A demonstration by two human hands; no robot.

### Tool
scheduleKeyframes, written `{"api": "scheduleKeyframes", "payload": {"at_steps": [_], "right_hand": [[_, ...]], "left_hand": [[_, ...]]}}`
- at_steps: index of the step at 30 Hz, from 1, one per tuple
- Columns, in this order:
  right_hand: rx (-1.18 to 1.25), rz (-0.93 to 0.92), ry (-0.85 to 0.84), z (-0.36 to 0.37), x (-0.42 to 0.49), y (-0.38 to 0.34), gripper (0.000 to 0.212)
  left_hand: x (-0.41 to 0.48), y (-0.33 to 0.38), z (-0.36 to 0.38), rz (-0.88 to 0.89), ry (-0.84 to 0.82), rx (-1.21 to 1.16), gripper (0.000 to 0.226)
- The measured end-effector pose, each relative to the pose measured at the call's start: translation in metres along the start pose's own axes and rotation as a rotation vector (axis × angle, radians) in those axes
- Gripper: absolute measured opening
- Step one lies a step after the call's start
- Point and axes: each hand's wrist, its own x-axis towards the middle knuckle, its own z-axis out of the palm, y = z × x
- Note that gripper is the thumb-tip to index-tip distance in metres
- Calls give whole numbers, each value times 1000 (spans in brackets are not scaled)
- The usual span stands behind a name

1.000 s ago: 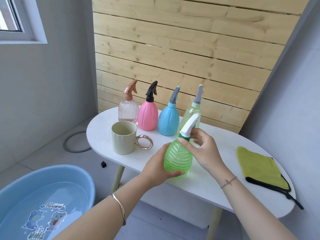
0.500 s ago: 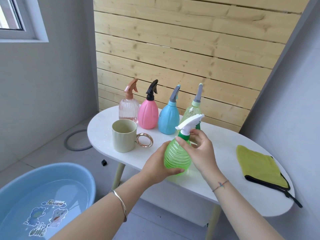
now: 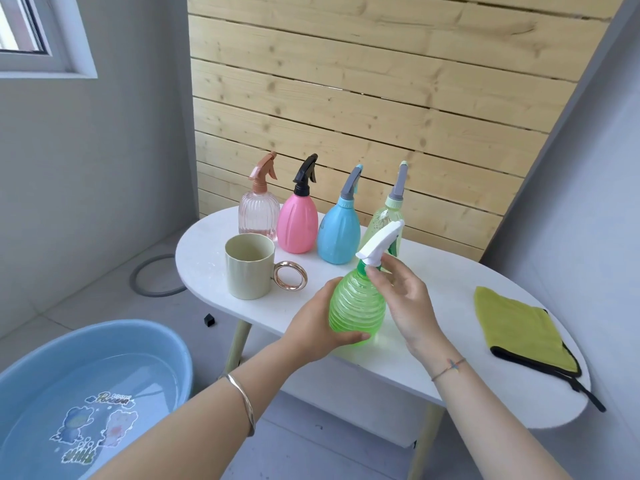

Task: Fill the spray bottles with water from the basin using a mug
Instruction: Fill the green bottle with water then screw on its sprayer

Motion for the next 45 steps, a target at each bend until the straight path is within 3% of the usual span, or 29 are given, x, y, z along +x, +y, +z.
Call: {"api": "scheduleKeyframes", "payload": {"at_steps": [2, 8, 13, 19, 21, 25, 27, 31, 38, 45], "right_hand": [[54, 19, -39, -2, 1, -2, 20], [-18, -35, 161, 13, 2, 12, 29], [39, 31, -54, 2, 3, 4, 28], [-61, -3, 152, 18, 7, 9, 38], [-97, 12, 68, 14, 6, 7, 40], [71, 58, -210, -9, 4, -3, 32], [48, 31, -171, -8, 5, -1, 28], [-55, -25, 73, 7, 8, 10, 32], [5, 9, -230, -12, 8, -3, 35], [-103, -95, -36, -1, 7, 3, 28]], "left_hand": [[1, -1, -1, 1, 2, -4, 93], [-1, 0, 0, 1, 6, 0, 91], [-1, 1, -1, 2, 0, -2, 92], [-1, 1, -1, -3, -6, 0, 93], [-1, 2, -1, -5, -13, 0, 92], [0, 2, -4, 2, -14, 1, 91], [0, 1, -3, 5, -11, -1, 89], [-1, 1, -3, 4, -15, -6, 90], [0, 1, -6, -8, -34, -3, 92], [0, 1, -5, -46, -42, -21, 95]]}}
